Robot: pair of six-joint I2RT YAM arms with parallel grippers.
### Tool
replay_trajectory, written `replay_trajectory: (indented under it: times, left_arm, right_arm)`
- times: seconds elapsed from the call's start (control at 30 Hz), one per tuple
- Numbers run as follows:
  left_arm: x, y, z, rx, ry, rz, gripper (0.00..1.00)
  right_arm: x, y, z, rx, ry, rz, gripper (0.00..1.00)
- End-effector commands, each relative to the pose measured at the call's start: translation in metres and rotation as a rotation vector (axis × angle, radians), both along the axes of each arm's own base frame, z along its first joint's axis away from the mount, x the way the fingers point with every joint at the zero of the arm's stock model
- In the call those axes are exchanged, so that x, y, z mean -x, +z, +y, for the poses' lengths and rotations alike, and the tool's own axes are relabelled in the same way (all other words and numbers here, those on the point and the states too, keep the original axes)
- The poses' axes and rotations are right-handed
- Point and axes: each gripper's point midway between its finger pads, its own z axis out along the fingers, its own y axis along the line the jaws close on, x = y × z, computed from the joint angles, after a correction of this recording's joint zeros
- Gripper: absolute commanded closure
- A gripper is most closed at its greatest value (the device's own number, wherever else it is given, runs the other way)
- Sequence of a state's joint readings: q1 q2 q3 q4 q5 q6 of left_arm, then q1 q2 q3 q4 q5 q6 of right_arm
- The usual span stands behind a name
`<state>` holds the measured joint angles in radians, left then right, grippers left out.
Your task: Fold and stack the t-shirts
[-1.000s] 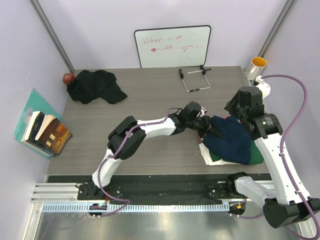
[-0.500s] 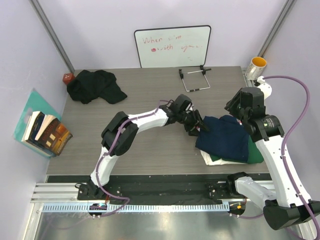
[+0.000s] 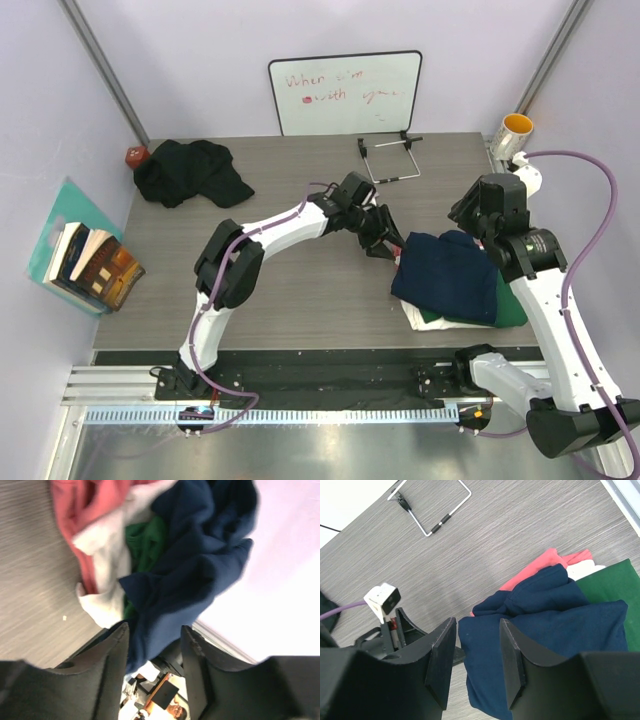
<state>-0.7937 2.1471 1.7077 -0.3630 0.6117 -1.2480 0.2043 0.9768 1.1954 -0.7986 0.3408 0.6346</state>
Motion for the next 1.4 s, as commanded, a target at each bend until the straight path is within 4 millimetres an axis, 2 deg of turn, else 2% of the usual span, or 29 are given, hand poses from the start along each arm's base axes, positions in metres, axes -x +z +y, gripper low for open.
replay_trajectory:
  times: [0.0,0.07,0.2,0.27,0.33,0.43,0.57,0.8,1.03,1.17,1.27,1.37]
  left_arm:
    - [-0.008,0.055,-0.012,0.099,-0.029,-0.08,0.56]
    - [-0.011,0.068,-0.014,0.112,-0.034,-0.101,0.59]
    - [-0.022,0.079,-0.001,0.032,-0.008,-0.2,0.59]
    - [-0.021,0.088,0.0,0.048,-0.014,-0.229,0.6]
    - [-0.015,0.089,-0.004,0.083,-0.047,-0.207,0.69]
    - [-0.001,0.079,-0.018,0.144,-0.121,-0.155,0.82]
    - [0.023,0.052,-0.035,0.146,-0.206,-0.111,0.89]
    - [0.049,0.022,-0.032,0.121,-0.269,-0.051,0.89]
    - [0.064,-0.039,-0.013,0.029,-0.292,0.028,0.93]
    - [0.067,-0.051,-0.01,0.015,-0.302,0.043,0.95]
    - [0.066,-0.052,-0.009,0.021,-0.307,0.044,0.95]
    - [0.064,-0.049,-0.007,0.028,-0.311,0.036,0.95]
  right_arm:
    - [-0.009,0.02,-0.002,0.003,-0.014,-0.06,0.54]
    - [-0.012,0.016,0.001,-0.002,-0.008,-0.046,0.54]
    - [-0.015,0.014,0.003,-0.011,-0.005,-0.034,0.54]
    - [-0.017,0.013,0.003,-0.008,-0.003,-0.031,0.54]
    - [-0.018,0.011,0.004,-0.006,0.0,-0.026,0.54]
    - [-0.021,0.005,0.006,-0.009,0.007,-0.009,0.54]
    - [-0.023,-0.004,0.008,-0.012,0.012,0.018,0.54]
    - [-0.003,-0.07,0.002,0.036,0.001,0.229,0.55]
    - [0.036,-0.139,-0.014,0.072,-0.091,0.425,0.61]
    - [0.055,-0.175,-0.024,0.104,-0.149,0.526,0.72]
    - [0.06,-0.19,-0.03,0.126,-0.186,0.569,0.82]
    - [0.064,-0.198,-0.03,0.115,-0.21,0.593,0.86]
